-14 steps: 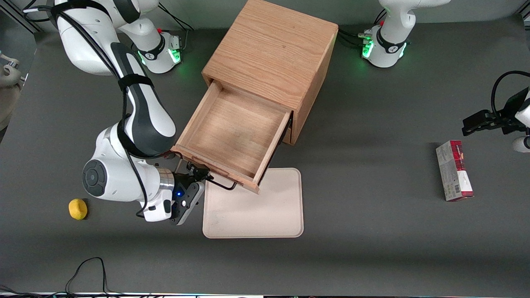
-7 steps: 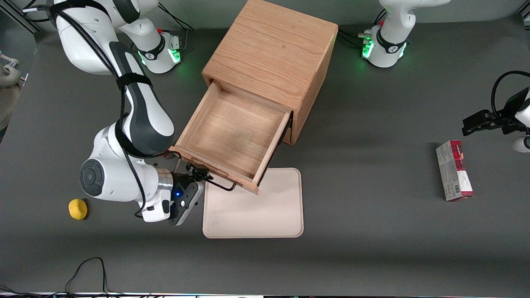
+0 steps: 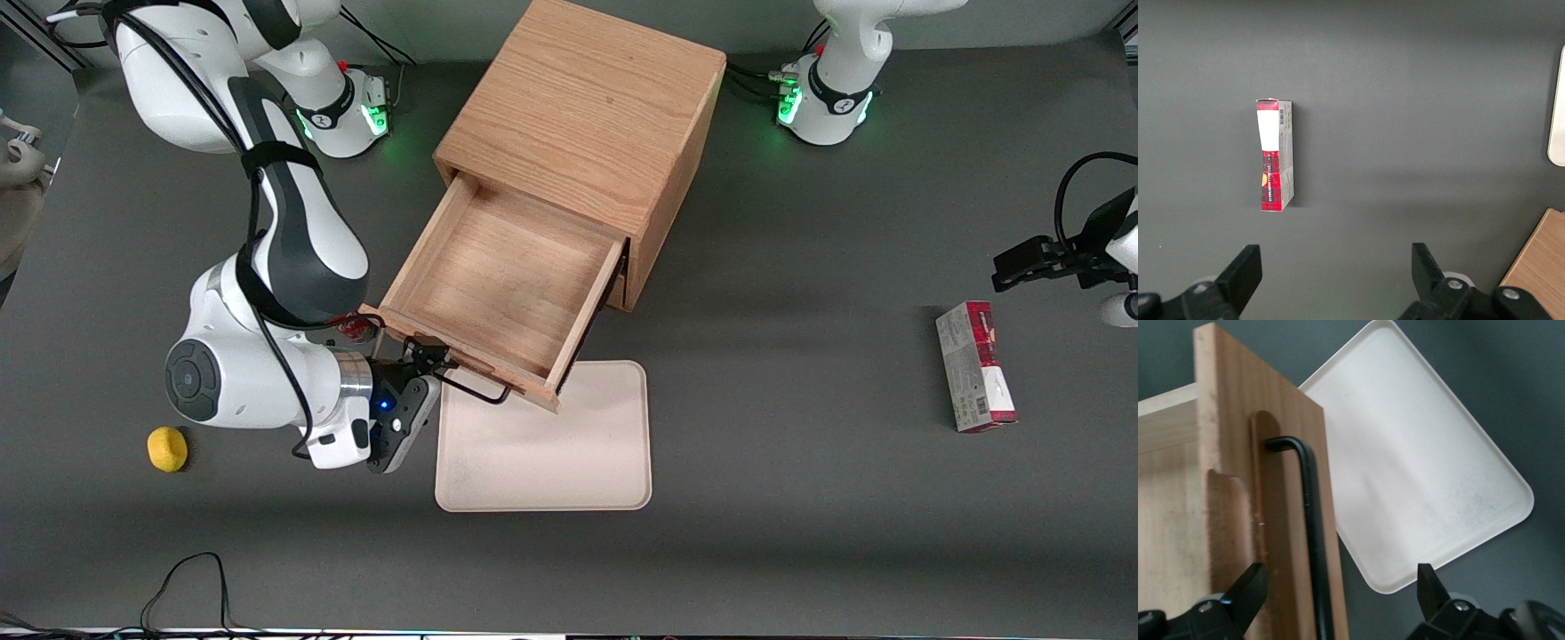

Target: Open upper drawer

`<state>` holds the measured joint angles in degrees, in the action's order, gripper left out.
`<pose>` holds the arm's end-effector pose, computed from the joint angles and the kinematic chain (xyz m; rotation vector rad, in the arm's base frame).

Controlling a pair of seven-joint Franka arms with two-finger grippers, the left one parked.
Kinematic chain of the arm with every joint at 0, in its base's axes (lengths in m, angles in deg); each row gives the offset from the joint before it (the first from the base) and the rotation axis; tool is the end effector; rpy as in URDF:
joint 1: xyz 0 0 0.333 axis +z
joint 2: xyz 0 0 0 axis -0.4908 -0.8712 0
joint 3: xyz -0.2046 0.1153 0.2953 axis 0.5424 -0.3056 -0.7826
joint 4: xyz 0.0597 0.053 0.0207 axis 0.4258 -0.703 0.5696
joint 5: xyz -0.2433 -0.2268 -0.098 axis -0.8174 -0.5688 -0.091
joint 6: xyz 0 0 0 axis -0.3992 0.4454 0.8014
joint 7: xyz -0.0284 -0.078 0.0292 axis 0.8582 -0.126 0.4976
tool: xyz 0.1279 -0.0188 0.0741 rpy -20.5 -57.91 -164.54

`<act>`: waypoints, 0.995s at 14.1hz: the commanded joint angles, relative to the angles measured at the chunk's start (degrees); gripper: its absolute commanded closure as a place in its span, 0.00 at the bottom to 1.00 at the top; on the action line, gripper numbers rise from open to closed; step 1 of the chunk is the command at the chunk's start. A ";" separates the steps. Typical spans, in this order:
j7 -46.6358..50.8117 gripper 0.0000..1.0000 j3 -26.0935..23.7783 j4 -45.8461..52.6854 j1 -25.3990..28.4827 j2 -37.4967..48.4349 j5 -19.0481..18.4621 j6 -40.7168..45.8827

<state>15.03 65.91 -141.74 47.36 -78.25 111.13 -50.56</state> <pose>0.6763 0.2767 0.4298 -2.4411 -1.2462 0.0102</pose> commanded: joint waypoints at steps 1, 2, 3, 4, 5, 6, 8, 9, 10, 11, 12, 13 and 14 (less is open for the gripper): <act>-0.44 0.00 0.12 2.88 0.06 0.72 -0.68 4.04; -0.52 0.00 0.38 3.76 -0.03 0.81 -0.68 5.18; -0.44 0.00 0.47 4.64 -0.12 0.81 -0.77 6.50; -0.44 0.00 0.64 5.08 -0.29 0.90 -0.77 7.47; -0.35 0.00 0.73 5.17 -0.38 1.85 -1.38 8.52; -0.35 0.00 0.73 5.17 -0.47 2.82 -3.04 9.23; -0.35 0.00 0.65 5.17 -0.47 4.93 -8.91 10.90; -0.35 0.00 0.65 5.00 -0.56 6.16 -10.51 11.25; -0.26 0.00 0.82 4.39 -0.99 7.30 -10.87 11.52; -0.35 0.00 1.08 3.42 -2.39 8.79 -10.88 13.35; -0.52 0.00 1.78 1.67 -2.75 10.63 -10.96 14.41; -0.52 0.00 3.53 -1.04 -2.67 12.65 -11.14 14.42; -0.44 0.00 5.37 -3.59 -2.49 14.85 -11.31 14.42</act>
<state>15.05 68.92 -137.98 45.05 -69.09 100.84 -36.00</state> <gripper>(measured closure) 0.000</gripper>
